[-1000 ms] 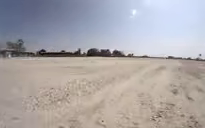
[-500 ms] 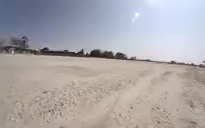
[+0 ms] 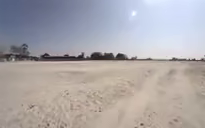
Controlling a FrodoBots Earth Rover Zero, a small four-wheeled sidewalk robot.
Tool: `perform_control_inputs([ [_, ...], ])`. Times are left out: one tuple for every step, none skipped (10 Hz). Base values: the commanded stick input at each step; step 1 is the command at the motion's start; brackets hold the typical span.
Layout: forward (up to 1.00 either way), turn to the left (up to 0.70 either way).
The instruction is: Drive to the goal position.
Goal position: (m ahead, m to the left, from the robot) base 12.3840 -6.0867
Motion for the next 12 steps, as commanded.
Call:
perform_control_inputs([
  [0.70,0.00],
  [0.70,0.00],
  [0.70,0.00],
  [0.70,0.00],
  [0.70,0.00],
  [0.70,0.00],
  [0.70,0.00],
  [0.70,0.00],
  [0.70,0.00],
  [0.70,0.00],
  [0.70,0.00],
  [0.70,0.00],
])
